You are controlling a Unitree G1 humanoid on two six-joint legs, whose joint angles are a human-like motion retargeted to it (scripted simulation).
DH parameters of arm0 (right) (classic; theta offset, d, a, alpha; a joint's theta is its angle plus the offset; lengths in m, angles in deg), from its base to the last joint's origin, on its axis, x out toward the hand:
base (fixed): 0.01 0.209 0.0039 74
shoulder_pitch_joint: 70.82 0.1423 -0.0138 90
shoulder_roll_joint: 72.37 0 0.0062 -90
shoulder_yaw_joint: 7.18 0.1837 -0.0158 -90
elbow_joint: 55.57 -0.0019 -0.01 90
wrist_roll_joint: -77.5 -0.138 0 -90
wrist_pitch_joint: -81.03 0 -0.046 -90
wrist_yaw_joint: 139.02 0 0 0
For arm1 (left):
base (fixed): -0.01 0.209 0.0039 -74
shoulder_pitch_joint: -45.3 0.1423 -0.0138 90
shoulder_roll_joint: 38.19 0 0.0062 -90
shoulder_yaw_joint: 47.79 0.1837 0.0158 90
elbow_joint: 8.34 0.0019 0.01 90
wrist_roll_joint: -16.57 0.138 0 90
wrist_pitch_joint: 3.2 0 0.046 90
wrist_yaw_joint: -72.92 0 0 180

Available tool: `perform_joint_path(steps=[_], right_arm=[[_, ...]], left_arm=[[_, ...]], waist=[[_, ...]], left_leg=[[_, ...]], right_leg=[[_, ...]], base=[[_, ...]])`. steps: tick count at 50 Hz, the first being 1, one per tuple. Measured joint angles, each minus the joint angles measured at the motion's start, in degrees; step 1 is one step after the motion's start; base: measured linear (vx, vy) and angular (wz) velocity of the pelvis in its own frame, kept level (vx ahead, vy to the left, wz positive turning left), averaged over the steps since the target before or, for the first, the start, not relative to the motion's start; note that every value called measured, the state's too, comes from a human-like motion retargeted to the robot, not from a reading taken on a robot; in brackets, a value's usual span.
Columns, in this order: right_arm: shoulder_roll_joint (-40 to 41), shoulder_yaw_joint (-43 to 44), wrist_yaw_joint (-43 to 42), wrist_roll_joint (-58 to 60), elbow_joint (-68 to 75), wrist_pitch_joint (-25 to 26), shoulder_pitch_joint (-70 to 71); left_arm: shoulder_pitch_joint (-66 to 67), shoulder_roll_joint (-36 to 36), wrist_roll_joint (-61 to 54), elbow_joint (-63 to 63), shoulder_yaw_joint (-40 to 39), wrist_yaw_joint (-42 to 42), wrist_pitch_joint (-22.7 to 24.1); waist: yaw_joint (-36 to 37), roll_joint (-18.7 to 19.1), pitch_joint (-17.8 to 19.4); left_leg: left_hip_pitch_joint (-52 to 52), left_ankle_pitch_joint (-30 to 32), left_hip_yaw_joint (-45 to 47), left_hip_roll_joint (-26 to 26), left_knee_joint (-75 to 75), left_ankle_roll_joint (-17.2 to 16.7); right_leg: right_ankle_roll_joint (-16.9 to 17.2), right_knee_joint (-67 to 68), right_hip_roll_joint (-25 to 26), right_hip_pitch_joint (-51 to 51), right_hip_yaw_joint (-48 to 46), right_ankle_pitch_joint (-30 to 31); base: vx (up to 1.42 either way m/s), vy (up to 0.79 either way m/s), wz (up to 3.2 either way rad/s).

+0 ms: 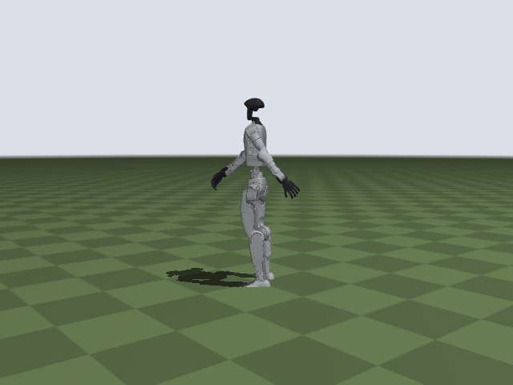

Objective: Upper body actions

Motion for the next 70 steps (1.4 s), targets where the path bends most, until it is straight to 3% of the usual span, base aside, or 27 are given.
perform_joint_path(steps=[3,6,10,13,15,22,28,32,35,40,43,47,50,55,57,62,65,70], right_arm=[[-1.85,-0.39,-1.39,6.17,4.2,1.74,-6.3],[-4.19,2.3,-4.15,12.69,12.27,6.83,-13.8],[-8.0,10.22,-8.84,17.14,29.53,19.67,-20.87],[-12.76,15.16,-7.27,14.97,31.7,32.11,-29.11],[-15.96,18.72,-7.75,12.41,31.7,35.49,-34.45],[-23.0,33.01,-19.38,1.71,31.7,25.66,-46.66],[-22.48,34.86,-25.44,-15.17,31.7,26.25,-49.66],[-18.31,29.93,-25.35,-19.35,31.7,25.84,-46.54],[-14.72,23.28,-19.47,-15.86,31.7,26.4,-40.07],[-10.11,12.22,-2.54,-2.83,30.56,21.09,-22.35],[-7.48,8.09,2.73,3.18,21.9,16.54,-13.54],[-4.7,4.68,6.75,4.42,10.51,11.47,-3.81],[-3.4,4.1,9.01,1.36,1.95,10.11,0.61],[-1.45,5.39,5.58,-3.8,-5.9,1.44,0.59],[-1.53,5.07,2.43,-3.32,-5.69,0.28,-1.66],[-4.56,5.19,0.59,5.3,1.75,2.56,-11.76],[-7.65,8.43,-1.34,12.74,11.68,8.03,-18.76],[-12.19,19.16,-14.87,11.06,31.7,20.09,-29.79]], left_arm=[[-8.65,1.34,-2.82,0.0,4.09,-0.93,0.66],[-19.92,2.33,-5.69,0.0,10.34,-2.25,0.29],[-37.83,4.36,-1.78,0.0,15.47,-0.71,1.44],[-49.3,6.62,3.97,-4.12,16.79,4.32,3.73],[-55.2,7.89,5.98,-8.58,17.33,6.21,5.77],[-65.31,9.37,5.05,-23.14,18.91,1.55,16.34],[-61.2,8.72,5.49,-24.98,22.05,-1.87,19.25],[-52.88,8.44,7.68,-19.42,25.19,0.23,17.28],[-44.44,7.99,11.05,-12.55,24.62,0.66,14.33],[-28.64,3.77,11.53,0.0,15.35,-3.02,5.88],[-15.4,0.52,7.06,0.0,8.47,0.63,1.13],[-1.1,-1.88,3.36,0.0,1.32,4.72,1.74],[5.37,-2.11,3.74,0.0,-2.44,1.86,2.24],[7.53,-1.61,1.28,0.0,-2.94,-2.86,1.82],[4.9,-0.99,-1.27,0.0,-0.75,-2.54,1.73],[-9.72,1.54,-10.4,0.0,12.53,-7.34,2.18],[-23.57,3.77,-6.96,0.0,18.42,-9.62,4.66],[-44.36,8.57,1.96,-7.29,22.54,-0.36,7.59]], waist=[[-0.3,-0.07,-0.62],[-0.66,-0.1,-1.11],[-1.48,-0.62,-1.28],[-1.41,-1.13,-1.02],[-1.62,-1.22,-1.02],[-2.89,-0.56,-0.39],[-1.57,-0.05,-0.44],[0.21,0.01,-1.08],[1.32,0.04,-1.64],[3.13,0.66,-1.2],[3.86,1.01,-0.2],[3.89,1.71,0.75],[3.51,2.01,1.5],[2.22,1.32,1.28],[1.72,0.96,0.76],[0.81,0.47,-0.61],[1.13,0.11,-0.76],[0.88,-0.88,-0.47]], left_leg=[[-0.27,-0.02,0.01,0.0,0.12,0.13],[-0.52,0.03,-0.52,-0.06,0.37,0.32],[-1.02,0.16,-1.87,-0.38,0.88,0.6],[-1.29,0.02,-1.78,-0.53,1.12,0.76],[-1.48,-0.17,-1.19,-0.5,1.23,0.81],[-1.18,-0.7,1.06,-0.32,1.22,0.79],[-0.88,-0.97,1.08,-0.57,1.31,0.77],[-1.28,-0.78,-0.83,-1.06,1.33,0.94],[-1.52,-0.63,-2.3,-1.36,1.3,1.04],[-0.36,-0.83,-2.29,-1.38,0.96,0.98],[0.72,-1.14,-0.9,-1.1,0.61,0.78],[1.67,-1.48,0.85,-0.5,0.28,0.53],[1.91,-1.6,1.4,-0.15,0.27,0.41],[1.61,-1.51,0.7,-0.23,0.33,0.42],[1.42,-1.46,0.45,-0.33,0.41,0.47],[0.81,-1.31,-0.44,-0.67,0.81,0.85],[0.46,-1.05,-1.61,-1.08,1.07,1.13],[-0.33,-0.74,-3.68,-1.65,1.67,1.5]], right_leg=[[0.09,0.06,-0.04,-0.1,-0.19,-0.03],[0.28,-0.04,-0.17,0.36,-0.99,-0.08],[0.54,-0.64,-0.5,1.39,-2.9,0.05],[0.68,-0.92,-0.79,1.45,-3.38,0.28],[0.77,-1.02,-0.94,1.14,-3.24,0.48],[1.06,-1.11,-1.23,0.52,-2.59,0.96],[1.19,-1.09,-1.55,0.92,-2.94,0.75],[1.25,-1.2,-1.82,1.59,-4.19,0.28],[1.25,-1.19,-1.89,1.94,-4.64,-0.06],[1.05,-0.81,-1.63,2.05,-3.39,-0.19],[0.84,-0.38,-1.32,1.57,-1.64,-0.08],[0.67,0.03,-0.69,0.86,0.37,0.16],[0.63,0.17,-0.39,0.63,0.98,0.28],[0.7,0.08,-0.46,0.78,0.5,0.15],[0.72,0.06,-0.53,0.86,0.23,0.04],[0.75,-0.4,-0.73,1.61,-1.49,-0.01],[0.87,-0.79,-0.99,2.51,-2.93,-0.06],[1.25,-1.19,-1.57,3.76,-5.19,-0.23]], base=[[0.02,0.01,0.01],[0.06,0.05,0.15],[0.0,0.02,0.28],[0.0,0.0,0.0],[0.02,-0.01,-0.26],[-0.01,-0.01,-0.28],[0.01,0.01,0.04],[0.05,0.03,0.42],[0.03,0.03,0.42],[0.0,0.01,0.0],[-0.01,0.0,-0.39],[-0.02,0.01,-0.38],[-0.01,0.0,-0.08],[0.01,-0.02,0.06],[0.06,-0.01,0.12],[0.06,0.03,0.17],[0.02,0.04,0.35],[0.01,0.01,0.35]])
